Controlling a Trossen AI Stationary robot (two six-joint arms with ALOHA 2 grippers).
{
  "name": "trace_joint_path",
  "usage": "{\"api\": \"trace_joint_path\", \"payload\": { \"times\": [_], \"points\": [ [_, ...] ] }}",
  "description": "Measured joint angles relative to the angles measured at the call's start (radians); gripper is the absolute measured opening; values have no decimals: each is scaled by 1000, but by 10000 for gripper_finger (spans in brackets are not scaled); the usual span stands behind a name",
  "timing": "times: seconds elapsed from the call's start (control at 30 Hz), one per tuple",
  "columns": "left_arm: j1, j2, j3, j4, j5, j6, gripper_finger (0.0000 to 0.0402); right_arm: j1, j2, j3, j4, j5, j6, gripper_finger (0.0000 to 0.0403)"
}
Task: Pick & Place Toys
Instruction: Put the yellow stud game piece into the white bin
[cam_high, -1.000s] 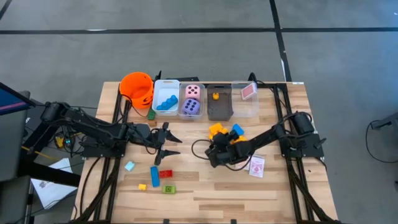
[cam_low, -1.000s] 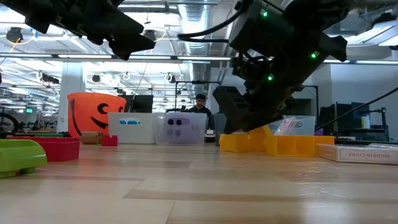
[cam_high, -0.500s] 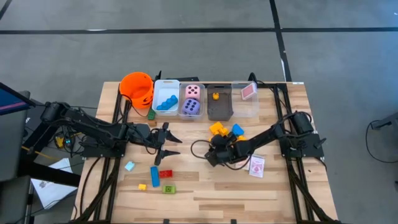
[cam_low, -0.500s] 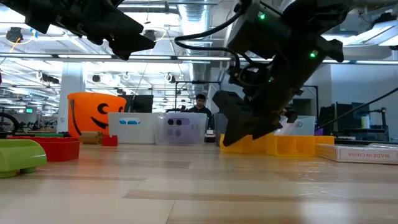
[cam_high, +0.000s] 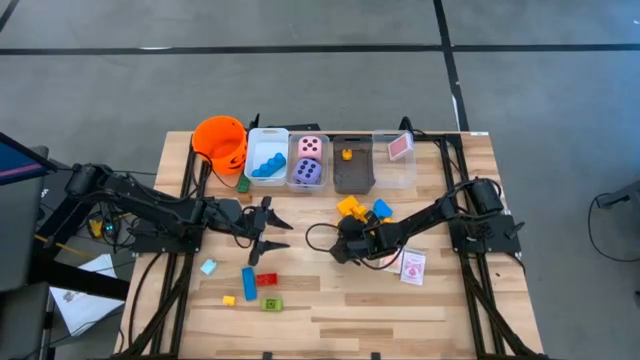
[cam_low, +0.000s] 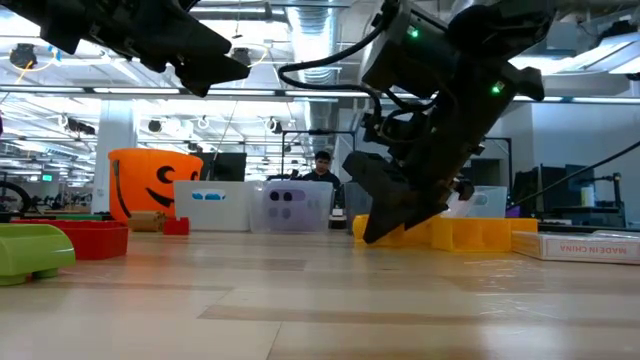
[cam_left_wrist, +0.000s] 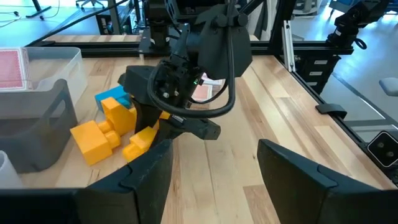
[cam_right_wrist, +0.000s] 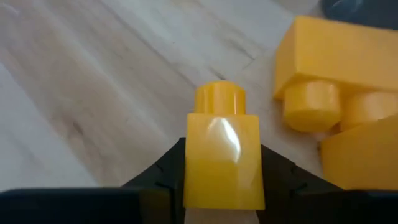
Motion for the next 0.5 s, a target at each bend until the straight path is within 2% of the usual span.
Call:
{"api": "trace_joint_path", "payload": {
  "times": [0.13,0.2,0.33,0.43,0.5],
  "points": [
    [0,0,0,18,-8,0,227,15,0,14,-3,37,-31,124],
    [0,0,0,58,-65,0,227,18,0,36,-1,43,-60,124],
    [0,-1,0,163,-285,-52,227,31,0,107,-3,57,-148,124],
    [0,-2,0,188,-477,-201,227,56,0,172,-24,77,-223,125],
    [0,-2,0,172,-550,-293,227,85,0,211,-43,122,-274,125]
  ]
}}
